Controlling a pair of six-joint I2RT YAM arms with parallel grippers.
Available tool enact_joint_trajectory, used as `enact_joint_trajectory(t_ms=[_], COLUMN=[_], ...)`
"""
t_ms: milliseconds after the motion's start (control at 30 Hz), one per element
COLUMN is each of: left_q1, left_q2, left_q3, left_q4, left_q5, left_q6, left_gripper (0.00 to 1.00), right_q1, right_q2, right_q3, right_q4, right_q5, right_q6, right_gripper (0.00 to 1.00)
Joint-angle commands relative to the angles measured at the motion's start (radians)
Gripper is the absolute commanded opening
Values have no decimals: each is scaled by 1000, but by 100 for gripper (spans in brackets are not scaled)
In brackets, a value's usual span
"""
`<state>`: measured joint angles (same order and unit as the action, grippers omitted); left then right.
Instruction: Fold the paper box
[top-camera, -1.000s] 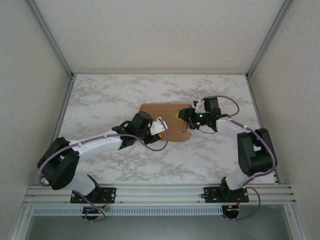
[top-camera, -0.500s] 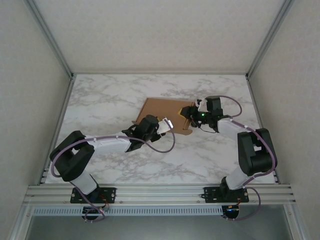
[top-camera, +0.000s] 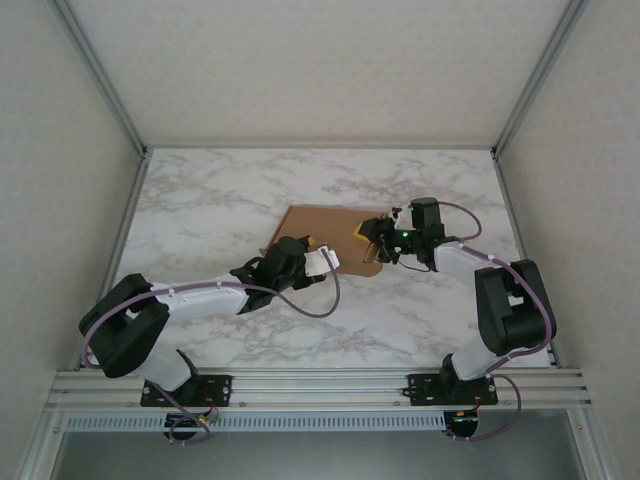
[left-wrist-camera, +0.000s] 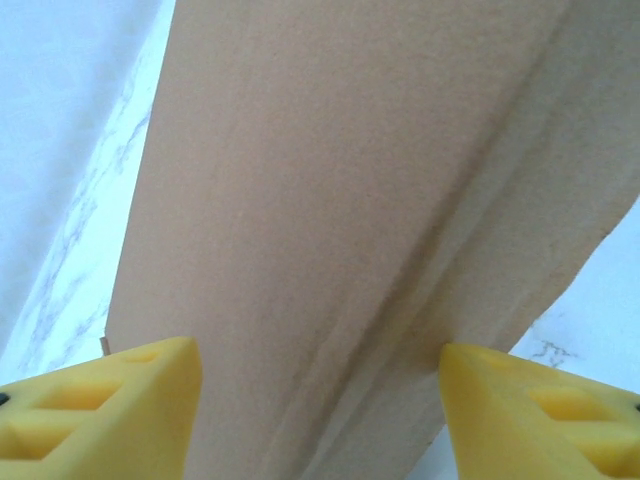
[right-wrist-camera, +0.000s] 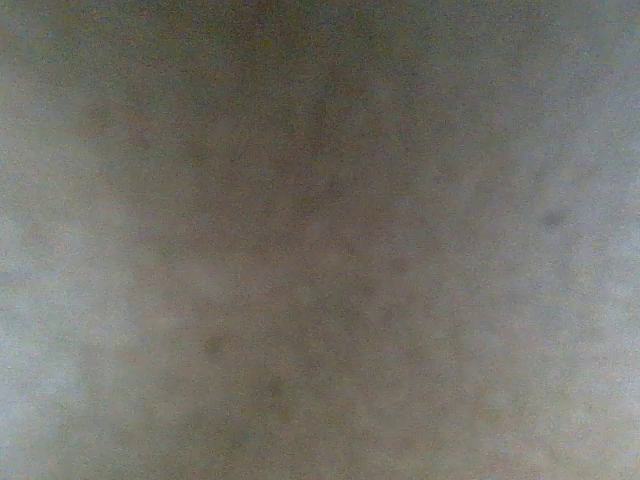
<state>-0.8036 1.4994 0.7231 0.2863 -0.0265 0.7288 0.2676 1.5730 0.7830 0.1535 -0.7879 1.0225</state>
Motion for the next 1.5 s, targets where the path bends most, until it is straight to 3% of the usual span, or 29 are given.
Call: enact_joint_trajectory(t_ms=[0, 300, 433, 633, 733, 967, 1167, 1467], left_q1=[-4, -19, -38, -72, -74, -77, -83, -83], left_q2=[-8, -50, -60, -41, -41, -76, -147, -162], left_q3=[-28, -69, -106, -120, -121, -83, -37, 78], left_q4=[-47, -8, 116, 275, 329, 276, 151, -187], left_q5=[39, -21, -134, -352, -401, -428, -403, -335], left_q6=[18, 45, 78, 179, 206, 216, 195, 124], left_gripper=[66, 75, 77, 76, 75, 62, 53, 45], right_q1=[19, 18, 19, 24, 25, 26, 25, 20], right_q2=[-47, -66, -62, -80, -91, -113, -132, -194], right_q3=[-16, -40, -66, -62, -64, -79, -80, -68], right_q4=[40, 114, 228, 243, 245, 249, 212, 125], right_q5=[-126, -152, -174, -183, -188, -199, -197, -153], right_q6=[81, 174, 286, 347, 361, 386, 375, 359], right_gripper=[42, 42, 42, 42, 42, 42, 49, 82])
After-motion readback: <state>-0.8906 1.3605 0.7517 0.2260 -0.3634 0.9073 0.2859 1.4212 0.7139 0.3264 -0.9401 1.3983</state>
